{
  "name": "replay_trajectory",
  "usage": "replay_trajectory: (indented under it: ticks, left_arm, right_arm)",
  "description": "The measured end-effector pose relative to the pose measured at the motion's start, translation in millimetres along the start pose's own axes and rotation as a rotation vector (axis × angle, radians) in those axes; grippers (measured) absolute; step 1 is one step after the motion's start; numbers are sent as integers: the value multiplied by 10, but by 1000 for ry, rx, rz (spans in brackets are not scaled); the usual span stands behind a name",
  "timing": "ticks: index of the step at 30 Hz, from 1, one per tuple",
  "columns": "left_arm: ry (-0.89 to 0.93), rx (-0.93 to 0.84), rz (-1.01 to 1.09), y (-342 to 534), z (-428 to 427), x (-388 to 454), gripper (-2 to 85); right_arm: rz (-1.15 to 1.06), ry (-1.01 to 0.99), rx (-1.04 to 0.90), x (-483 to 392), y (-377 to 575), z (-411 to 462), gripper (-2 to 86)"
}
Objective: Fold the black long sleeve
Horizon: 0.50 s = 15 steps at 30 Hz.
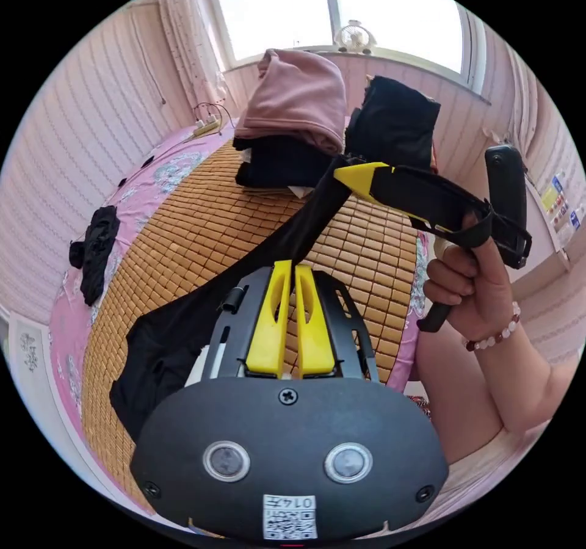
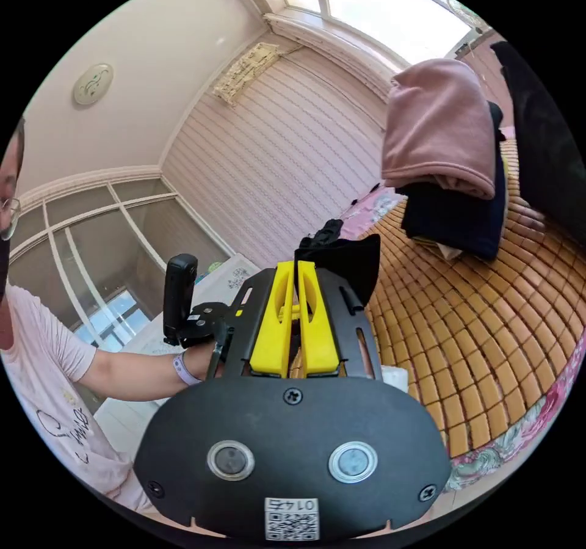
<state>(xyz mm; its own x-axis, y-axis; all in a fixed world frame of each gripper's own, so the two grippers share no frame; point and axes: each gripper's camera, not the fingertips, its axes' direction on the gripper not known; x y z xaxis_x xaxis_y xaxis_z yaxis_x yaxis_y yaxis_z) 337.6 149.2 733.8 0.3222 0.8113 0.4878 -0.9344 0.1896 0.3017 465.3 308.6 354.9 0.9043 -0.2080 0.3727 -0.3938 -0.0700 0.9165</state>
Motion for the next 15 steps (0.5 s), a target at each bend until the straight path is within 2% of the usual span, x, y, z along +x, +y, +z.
replay_trajectory:
  ticks: [5, 7, 8, 10, 13, 15]
  left_arm:
    - [-221, 178, -172, 1127, -1174, -416, -6]
    - [-256, 129, -257, 1640, -1412, -504, -1]
    - [-241, 56, -314, 2023, -1482, -545, 2]
    - [-199, -77, -407, 2615, -1503, -576, 8]
    - [-167, -264, -622, 3507, -1522, -593, 16]
    - [-113, -275, -755, 3893, -1565, -618, 19]
  right_arm:
    - [-364, -387, -213, -1464, 137, 1063, 4]
    - [-475, -563, -450, -1995, 560, 1643, 4]
    - [-495, -594, -527, -2093, 710, 1787, 4]
    - [-572, -619, -850, -2357, 1434, 2297, 4]
    - [-620, -529, -1090, -2463, 2315, 2690, 4]
    - [-627, -499, -1169, -2482, 2720, 2829, 4]
